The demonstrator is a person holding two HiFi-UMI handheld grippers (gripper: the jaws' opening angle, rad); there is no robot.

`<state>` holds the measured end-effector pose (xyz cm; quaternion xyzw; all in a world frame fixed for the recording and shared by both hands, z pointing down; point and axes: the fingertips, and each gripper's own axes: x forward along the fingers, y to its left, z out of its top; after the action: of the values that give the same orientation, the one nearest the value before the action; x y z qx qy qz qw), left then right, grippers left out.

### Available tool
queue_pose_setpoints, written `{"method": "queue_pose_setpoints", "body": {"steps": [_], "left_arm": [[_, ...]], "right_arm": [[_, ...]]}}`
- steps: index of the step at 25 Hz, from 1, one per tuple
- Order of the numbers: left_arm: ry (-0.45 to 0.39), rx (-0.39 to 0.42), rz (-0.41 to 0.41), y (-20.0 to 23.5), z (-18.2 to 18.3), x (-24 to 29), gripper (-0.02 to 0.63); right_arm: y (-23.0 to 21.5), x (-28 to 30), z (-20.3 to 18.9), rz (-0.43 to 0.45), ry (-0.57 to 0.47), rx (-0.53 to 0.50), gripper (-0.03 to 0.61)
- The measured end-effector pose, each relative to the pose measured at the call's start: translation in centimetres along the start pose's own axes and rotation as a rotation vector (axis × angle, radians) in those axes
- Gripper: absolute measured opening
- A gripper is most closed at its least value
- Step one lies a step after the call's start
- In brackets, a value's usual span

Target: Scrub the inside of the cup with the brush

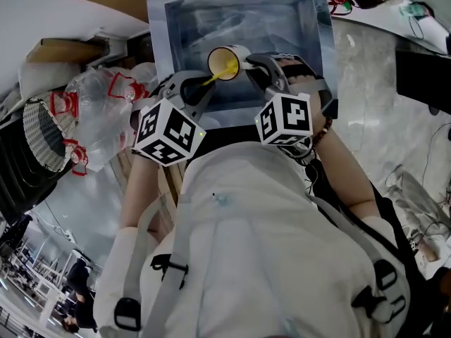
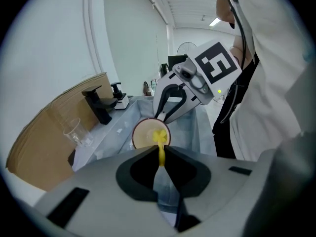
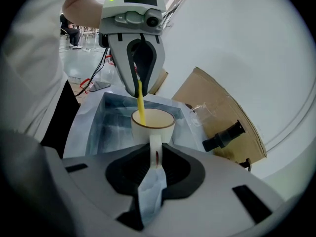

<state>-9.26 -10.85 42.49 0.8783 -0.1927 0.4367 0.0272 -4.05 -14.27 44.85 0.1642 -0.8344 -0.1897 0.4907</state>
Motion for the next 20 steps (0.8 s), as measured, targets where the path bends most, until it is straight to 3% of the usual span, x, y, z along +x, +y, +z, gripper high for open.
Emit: {"method": "queue_pose_setpoints", "body": {"steps": [5, 13, 20], "left_arm": [[-0.075, -0.045, 0.026, 1.1, 1.5, -0.2, 0.041], [-0.033, -0.085, 0.099, 2.9, 1.0, 0.2, 0.04], [-0.052, -0.167, 0.085, 2.4, 0.1, 0.2, 0.04]], "right_arm": [[0.4, 0.0, -0.1, 0.006, 0.0, -0.007, 0.069], [-0.3, -0.2, -0.5, -0.005, -0.012, 0.01, 0.069], [0.0, 0.1, -1.7, 0.031, -0.035, 0.106, 0.069]]}}
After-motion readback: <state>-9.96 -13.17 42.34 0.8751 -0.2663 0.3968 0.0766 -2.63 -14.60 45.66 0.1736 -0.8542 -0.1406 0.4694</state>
